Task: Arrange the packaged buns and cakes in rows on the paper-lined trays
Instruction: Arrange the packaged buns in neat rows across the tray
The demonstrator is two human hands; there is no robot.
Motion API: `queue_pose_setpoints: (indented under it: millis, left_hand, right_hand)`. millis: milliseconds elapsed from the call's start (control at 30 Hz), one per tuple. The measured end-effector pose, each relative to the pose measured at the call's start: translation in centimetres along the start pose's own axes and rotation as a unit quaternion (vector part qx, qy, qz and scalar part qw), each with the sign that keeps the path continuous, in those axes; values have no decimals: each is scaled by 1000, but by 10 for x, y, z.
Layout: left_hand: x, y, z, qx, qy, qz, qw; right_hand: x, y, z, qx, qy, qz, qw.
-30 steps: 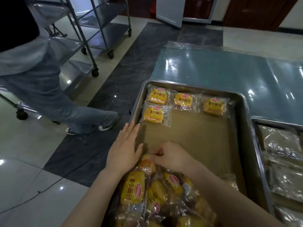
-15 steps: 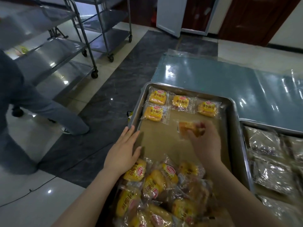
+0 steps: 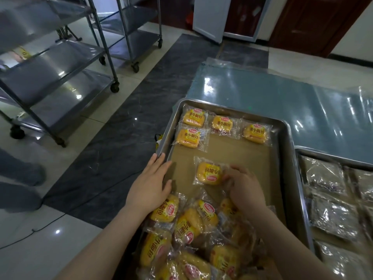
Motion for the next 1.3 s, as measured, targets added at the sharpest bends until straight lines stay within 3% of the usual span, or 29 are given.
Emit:
queue_pose_setpoints:
  millis: [100,200,267,567,767,833,1000,1300]
  left_hand:
    - [0,-1,0,7,2,-2,1000]
    - [1,-1,1,12,2,-2,1000]
    - [0,-1,0,12,5,-3,1000]
    - [1,-1,-1,12,10,-2,1000]
    - [1,-1,0,25,16,2,1000]
    - [1,-2,1,28,19,0,999]
    - [2,-3,0,26,26,3,999]
    - [3,-2,-2,36,34,0,999]
  right_hand:
    - [2,4,5,44,-29,24,998]
    - [3,24,-25,50,96,102,989]
    - [4,25,-35,43,139,108,984]
    - [11,-63,24,65,49,-26,996]
    - [12,-43,22,49,12,41,998]
    - [16,-41,25,-5,-12,53,998]
    - [31,-50,6,-63,65,44,995]
    - [68,-27,-24,-77,97,66,990]
Point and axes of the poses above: each hand's wrist, its own x-axis towards the middle knuckle, its own z-axis out of the back of the hand, y = z × x, the point moved 10 cm from there along x, towards the middle knuckle, and after that the axes turned 13 degrees about x, right-handed, at the moved point
